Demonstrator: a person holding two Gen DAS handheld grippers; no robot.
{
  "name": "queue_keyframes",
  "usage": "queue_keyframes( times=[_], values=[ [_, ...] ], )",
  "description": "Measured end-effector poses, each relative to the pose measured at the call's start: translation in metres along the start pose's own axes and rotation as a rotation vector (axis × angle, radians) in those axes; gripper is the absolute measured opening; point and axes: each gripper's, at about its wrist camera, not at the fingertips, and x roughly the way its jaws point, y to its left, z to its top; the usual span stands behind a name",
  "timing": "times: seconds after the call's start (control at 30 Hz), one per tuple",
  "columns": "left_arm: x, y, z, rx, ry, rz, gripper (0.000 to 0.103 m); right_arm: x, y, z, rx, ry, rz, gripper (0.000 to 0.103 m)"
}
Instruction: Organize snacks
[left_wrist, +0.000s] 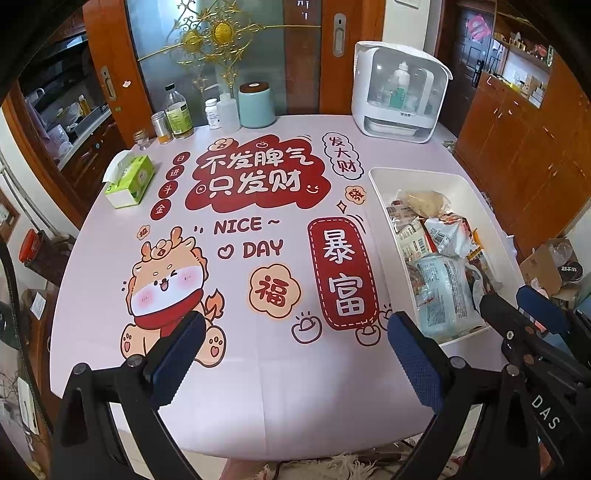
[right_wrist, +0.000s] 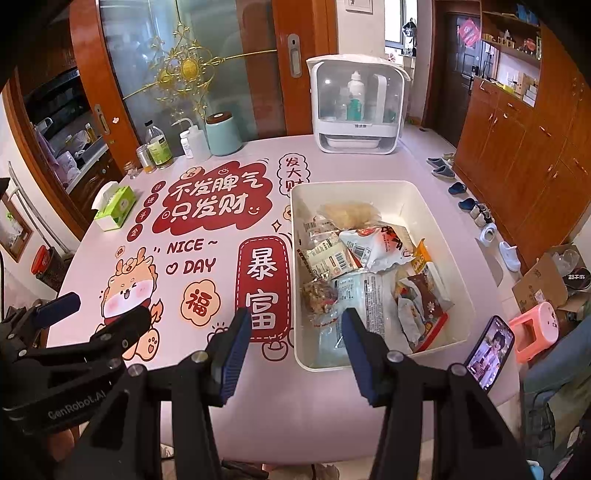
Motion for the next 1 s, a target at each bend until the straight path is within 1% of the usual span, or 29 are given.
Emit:
queue_keyframes(
  times=[0.33,0.67,1.0],
  values=[
    [0.001,-0.001,0.0,0.004,0.002,-0.002,0.098,0.007,0.002,-0.006,-0.002,0.013,0.001,0.051],
    [0.006,-0.004,0.0,0.024,0.011,-0.012,0.098,0.011,-0.003,-0.004,0.003,0.031,0.006,0.051],
    [0.006,-0.004,-0.001,0.032,0.015,-0.015,0.098,0.011,-0.003,-0.003,0.004,0.031,0.006,0.051]
  ],
)
